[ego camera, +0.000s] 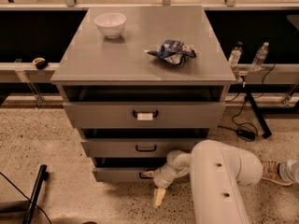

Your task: Open bottom drawer

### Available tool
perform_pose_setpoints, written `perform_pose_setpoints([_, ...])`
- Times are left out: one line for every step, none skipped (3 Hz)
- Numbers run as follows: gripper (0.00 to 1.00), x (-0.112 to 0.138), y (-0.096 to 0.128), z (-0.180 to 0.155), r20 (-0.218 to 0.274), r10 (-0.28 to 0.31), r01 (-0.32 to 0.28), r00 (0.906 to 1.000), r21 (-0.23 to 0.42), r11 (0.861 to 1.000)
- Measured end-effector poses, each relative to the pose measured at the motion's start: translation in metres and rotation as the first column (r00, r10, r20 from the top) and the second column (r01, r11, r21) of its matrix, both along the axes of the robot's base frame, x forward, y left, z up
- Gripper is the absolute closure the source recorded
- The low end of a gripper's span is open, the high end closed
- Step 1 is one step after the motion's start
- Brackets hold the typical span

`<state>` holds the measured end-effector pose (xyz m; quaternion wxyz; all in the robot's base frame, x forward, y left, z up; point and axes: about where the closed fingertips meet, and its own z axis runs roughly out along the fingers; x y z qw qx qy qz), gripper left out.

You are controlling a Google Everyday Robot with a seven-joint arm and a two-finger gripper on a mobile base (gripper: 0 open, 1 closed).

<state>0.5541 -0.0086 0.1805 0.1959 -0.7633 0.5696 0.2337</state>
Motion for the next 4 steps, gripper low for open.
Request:
perform_pose_setpoints([0.06,0.004,-0.002,-0.010,-0.013,-0.008,0.008,0.9999,-0.019,1.000])
perform_pose_setpoints([0.24,0.002,-0.005,-0.018,-0.026,-0.013,0.012,0.9996,-0.037,0.999])
perform_pose_setpoints([0.24,0.002,-0.005,-0.018,-0.026,-0.013,0.012,0.9996,-0.037,0.999])
perform_pose_setpoints([0.23,-0.010,-0.008,-0.005,-0.001,-0.003,0.003,1.0000,-0.042,0.999])
